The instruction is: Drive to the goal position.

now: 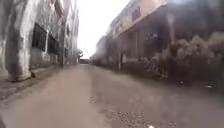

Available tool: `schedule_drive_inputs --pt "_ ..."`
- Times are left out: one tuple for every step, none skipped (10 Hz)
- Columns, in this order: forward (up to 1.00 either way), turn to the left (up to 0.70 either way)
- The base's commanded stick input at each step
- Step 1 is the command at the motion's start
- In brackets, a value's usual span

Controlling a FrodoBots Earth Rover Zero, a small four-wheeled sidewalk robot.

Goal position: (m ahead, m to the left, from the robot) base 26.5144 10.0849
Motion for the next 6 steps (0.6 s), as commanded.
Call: schedule_drive_inputs --pt "0.7 0.0" --pt "0.7 0.0" --pt "0.7 0.0" --pt "0.7 0.0" --pt "0.7 0.0" --pt "0.7 0.05"
